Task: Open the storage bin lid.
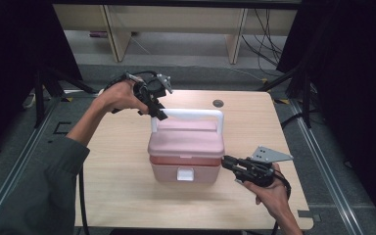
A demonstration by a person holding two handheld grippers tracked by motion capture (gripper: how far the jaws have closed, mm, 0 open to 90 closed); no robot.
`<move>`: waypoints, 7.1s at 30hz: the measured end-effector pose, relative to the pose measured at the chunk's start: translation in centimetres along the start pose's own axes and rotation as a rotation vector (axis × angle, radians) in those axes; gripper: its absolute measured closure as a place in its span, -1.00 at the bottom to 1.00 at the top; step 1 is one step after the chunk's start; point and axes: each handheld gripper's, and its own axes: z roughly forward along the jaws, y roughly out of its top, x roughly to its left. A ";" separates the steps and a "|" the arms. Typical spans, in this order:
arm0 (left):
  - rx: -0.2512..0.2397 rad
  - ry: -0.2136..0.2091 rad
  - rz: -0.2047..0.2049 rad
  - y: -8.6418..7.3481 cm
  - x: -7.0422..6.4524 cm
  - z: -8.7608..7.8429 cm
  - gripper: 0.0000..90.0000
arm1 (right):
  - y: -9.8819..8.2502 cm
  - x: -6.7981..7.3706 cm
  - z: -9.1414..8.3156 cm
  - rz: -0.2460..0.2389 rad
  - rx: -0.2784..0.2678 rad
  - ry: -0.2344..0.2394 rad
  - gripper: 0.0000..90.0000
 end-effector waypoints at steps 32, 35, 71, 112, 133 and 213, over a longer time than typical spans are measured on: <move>-0.319 0.157 -0.344 -7.0 -1.3 -3.1 -0.25 | 1.2 -1.4 2.0 -0.007 -0.090 0.052 0.92; -0.308 0.158 -0.366 -8.2 -1.6 -2.6 -0.27 | 1.3 -1.3 2.0 0.014 -0.084 0.062 0.92; -0.499 0.026 -0.638 -14.3 -6.1 7.0 -0.16 | 3.3 -1.7 1.9 0.008 -0.101 0.037 0.92; -0.482 0.036 -0.607 -12.9 -7.7 8.3 0.33 | 5.9 -6.2 5.1 0.027 -0.109 0.015 0.93; -0.477 0.047 -0.606 -12.8 -8.0 8.3 0.34 | 6.7 -9.3 7.3 0.084 -0.102 -0.045 0.93; -0.475 0.068 -0.590 -12.5 -9.2 7.9 0.39 | 5.4 -6.5 1.6 0.046 0.140 -0.220 0.59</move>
